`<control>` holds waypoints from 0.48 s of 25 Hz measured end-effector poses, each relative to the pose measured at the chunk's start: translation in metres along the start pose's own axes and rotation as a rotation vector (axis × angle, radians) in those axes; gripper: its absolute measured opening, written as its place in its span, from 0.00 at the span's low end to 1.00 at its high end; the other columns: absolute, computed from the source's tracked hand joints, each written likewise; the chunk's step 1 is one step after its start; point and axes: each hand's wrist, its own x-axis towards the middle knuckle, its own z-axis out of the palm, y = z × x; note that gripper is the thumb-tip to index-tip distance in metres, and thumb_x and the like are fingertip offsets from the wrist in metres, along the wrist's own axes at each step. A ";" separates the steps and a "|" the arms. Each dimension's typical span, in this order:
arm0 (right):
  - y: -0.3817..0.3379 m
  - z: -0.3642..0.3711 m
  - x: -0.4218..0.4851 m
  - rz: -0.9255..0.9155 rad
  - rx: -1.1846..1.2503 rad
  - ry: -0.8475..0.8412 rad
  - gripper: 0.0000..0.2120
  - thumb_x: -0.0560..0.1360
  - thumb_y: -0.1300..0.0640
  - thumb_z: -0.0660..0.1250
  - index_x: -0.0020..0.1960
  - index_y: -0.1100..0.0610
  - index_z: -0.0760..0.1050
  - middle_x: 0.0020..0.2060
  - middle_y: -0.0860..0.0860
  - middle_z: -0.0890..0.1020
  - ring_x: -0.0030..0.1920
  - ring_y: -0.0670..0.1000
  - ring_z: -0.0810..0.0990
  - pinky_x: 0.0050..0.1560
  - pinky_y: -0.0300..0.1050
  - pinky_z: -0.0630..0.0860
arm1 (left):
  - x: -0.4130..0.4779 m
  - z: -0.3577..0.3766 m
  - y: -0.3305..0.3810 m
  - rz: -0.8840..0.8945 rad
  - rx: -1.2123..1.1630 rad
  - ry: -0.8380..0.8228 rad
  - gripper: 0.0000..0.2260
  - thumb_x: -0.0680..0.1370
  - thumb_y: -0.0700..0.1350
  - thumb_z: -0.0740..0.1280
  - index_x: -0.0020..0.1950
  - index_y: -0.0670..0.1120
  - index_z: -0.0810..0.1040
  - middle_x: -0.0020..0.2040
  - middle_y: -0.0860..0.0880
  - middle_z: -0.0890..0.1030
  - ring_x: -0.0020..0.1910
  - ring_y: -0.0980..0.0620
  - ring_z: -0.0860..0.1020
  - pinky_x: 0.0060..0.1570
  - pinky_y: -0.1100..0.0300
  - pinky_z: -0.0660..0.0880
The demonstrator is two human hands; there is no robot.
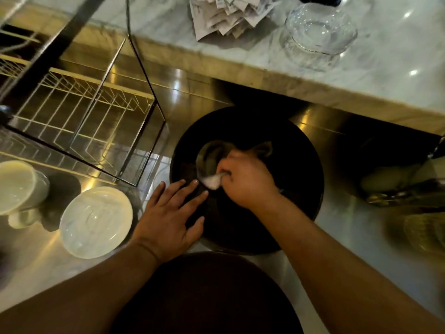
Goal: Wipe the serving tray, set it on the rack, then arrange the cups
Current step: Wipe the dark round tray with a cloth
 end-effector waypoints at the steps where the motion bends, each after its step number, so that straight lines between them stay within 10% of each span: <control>1: -0.002 0.000 -0.017 -0.077 -0.013 -0.053 0.09 0.72 0.56 0.65 0.47 0.52 0.84 0.48 0.52 0.80 0.50 0.58 0.77 0.47 0.49 0.76 | 0.000 0.000 0.000 -0.003 0.007 -0.002 0.26 0.77 0.60 0.60 0.72 0.53 0.78 0.76 0.48 0.74 0.76 0.44 0.69 0.77 0.39 0.61; 5: 0.020 -0.014 -0.082 -0.127 -0.036 -0.191 0.09 0.72 0.54 0.63 0.45 0.52 0.82 0.45 0.49 0.78 0.48 0.54 0.75 0.48 0.51 0.77 | -0.001 -0.003 0.004 -0.036 -0.001 -0.012 0.27 0.76 0.61 0.59 0.73 0.55 0.77 0.76 0.49 0.74 0.76 0.46 0.69 0.77 0.41 0.60; 9: 0.034 -0.027 -0.121 -0.093 -0.002 -0.240 0.06 0.72 0.60 0.67 0.41 0.52 0.82 0.43 0.48 0.78 0.46 0.50 0.74 0.48 0.33 0.69 | -0.001 -0.005 0.005 -0.044 -0.013 -0.032 0.28 0.76 0.61 0.59 0.75 0.57 0.74 0.77 0.50 0.73 0.77 0.47 0.68 0.78 0.42 0.58; 12: 0.030 -0.041 -0.102 0.269 0.351 -0.158 0.10 0.75 0.62 0.68 0.41 0.47 0.81 0.41 0.48 0.80 0.42 0.50 0.81 0.46 0.52 0.83 | -0.002 -0.004 0.003 -0.029 -0.011 -0.037 0.28 0.76 0.62 0.59 0.75 0.57 0.73 0.78 0.51 0.71 0.78 0.47 0.66 0.78 0.40 0.58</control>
